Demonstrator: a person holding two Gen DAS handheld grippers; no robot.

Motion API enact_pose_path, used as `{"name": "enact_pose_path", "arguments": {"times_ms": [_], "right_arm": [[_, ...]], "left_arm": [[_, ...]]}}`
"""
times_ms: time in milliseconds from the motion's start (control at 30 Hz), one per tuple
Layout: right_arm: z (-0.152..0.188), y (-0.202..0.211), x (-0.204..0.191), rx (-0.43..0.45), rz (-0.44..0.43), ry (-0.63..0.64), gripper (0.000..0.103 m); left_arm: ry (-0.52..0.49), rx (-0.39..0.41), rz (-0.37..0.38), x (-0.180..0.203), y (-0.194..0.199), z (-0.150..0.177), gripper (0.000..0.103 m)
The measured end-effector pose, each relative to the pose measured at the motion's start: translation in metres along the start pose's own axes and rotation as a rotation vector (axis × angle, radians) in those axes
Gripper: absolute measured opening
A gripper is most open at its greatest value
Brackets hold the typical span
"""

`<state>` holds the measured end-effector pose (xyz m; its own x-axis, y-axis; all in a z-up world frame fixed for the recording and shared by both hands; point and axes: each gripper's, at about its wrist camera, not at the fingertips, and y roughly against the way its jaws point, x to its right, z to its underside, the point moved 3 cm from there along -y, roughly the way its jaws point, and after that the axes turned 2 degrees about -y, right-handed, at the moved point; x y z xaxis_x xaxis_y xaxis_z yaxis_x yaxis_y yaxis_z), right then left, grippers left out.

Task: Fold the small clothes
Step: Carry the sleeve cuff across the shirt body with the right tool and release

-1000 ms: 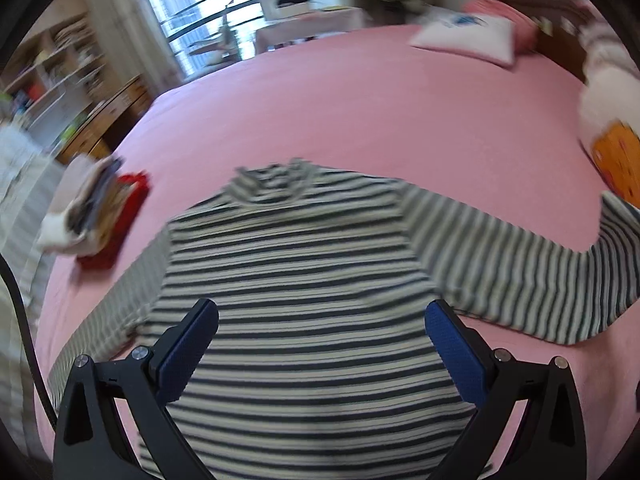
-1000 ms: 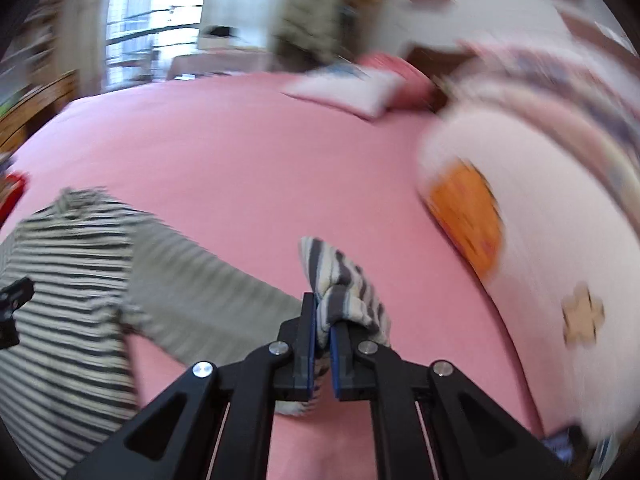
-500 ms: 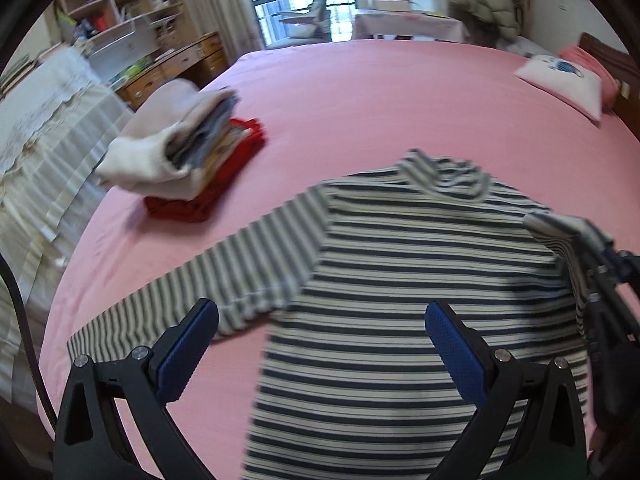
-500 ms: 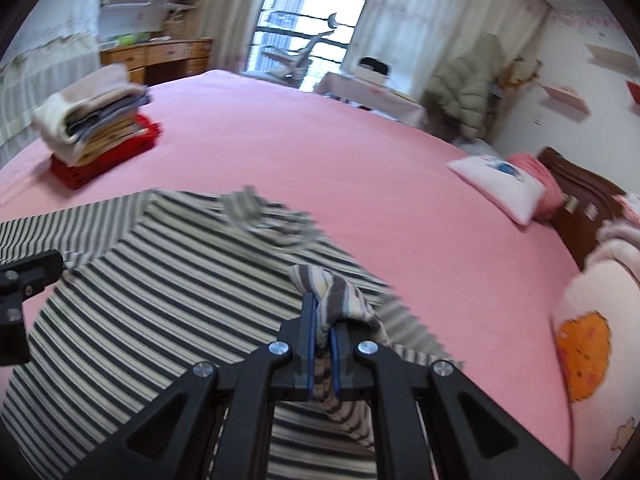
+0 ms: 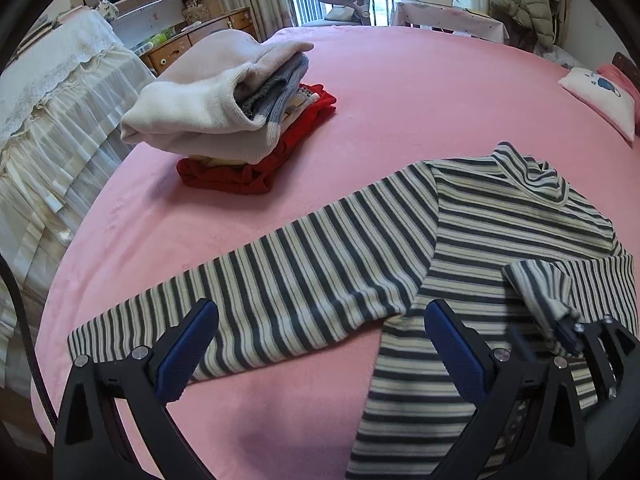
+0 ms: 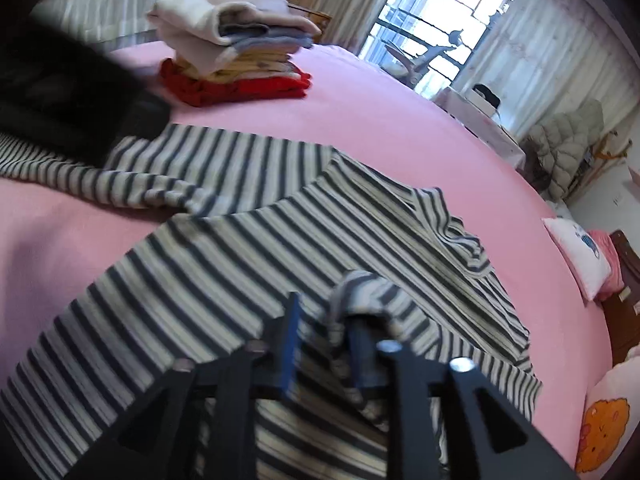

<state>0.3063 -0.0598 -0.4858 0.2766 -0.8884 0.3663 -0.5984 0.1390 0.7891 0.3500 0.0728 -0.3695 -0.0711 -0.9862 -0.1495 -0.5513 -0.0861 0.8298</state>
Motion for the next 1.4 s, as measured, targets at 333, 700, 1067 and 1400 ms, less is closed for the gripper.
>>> {"name": "enact_pose_path", "arguments": {"times_ms": [333,700,1067,1400], "right_arm": [[0.0,0.014,-0.05,0.088,0.023,0.306,0.085],[0.023,0.025,-0.112,0.077,0.227,0.784,0.085],[0.047,0.085,-0.084,0.067,0.152,0.625,0.085],[0.099,0.089,0.046,-0.177,0.104,0.128,0.085]], "left_arm": [[0.013,0.058,-0.009,-0.02,0.001,-0.03,0.102],[-0.01,0.035,0.029,-0.017,-0.004,-0.035,0.102],[-0.18,-0.018,0.213,0.034,-0.004,-0.042,0.102],[-0.587,-0.174,0.534,0.12,-0.04,-0.009,0.102]]}}
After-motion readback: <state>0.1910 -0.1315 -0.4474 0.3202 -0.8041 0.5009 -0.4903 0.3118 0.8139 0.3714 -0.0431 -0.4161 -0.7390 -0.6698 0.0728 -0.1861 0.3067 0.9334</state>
